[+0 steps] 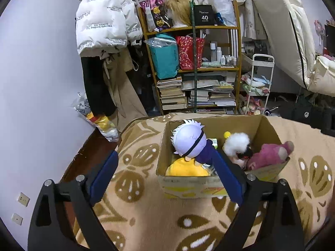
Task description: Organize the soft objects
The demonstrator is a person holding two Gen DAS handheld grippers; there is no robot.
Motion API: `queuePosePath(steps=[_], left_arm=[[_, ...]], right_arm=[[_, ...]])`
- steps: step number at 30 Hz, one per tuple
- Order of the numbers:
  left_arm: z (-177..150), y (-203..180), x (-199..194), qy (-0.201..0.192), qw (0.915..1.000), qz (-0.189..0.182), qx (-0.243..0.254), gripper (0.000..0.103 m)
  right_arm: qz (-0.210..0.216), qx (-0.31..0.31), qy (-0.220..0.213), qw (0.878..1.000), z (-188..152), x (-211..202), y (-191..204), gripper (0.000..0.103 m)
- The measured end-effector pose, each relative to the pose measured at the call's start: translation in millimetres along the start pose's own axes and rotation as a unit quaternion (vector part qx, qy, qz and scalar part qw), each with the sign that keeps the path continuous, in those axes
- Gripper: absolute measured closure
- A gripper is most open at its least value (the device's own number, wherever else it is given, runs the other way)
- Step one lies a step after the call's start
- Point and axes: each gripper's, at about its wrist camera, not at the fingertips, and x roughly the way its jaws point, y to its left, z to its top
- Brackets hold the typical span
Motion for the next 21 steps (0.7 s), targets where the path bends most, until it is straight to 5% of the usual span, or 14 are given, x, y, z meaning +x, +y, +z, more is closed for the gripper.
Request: queuePosePath(steps=[9, 21], left_arm=[[-12, 1, -50, -0.016, 0.9996, 0.022, 0.008, 0.006], [-34, 21, -106, -0.045, 0.9975, 0.056, 0.003, 0.005]], right_arm=[[-0.011, -0.002, -0.036, 0.999, -7, -50, 8, 0.001], [-0.03, -0.049, -0.084, 0.995, -19, -118, 28, 0.0]])
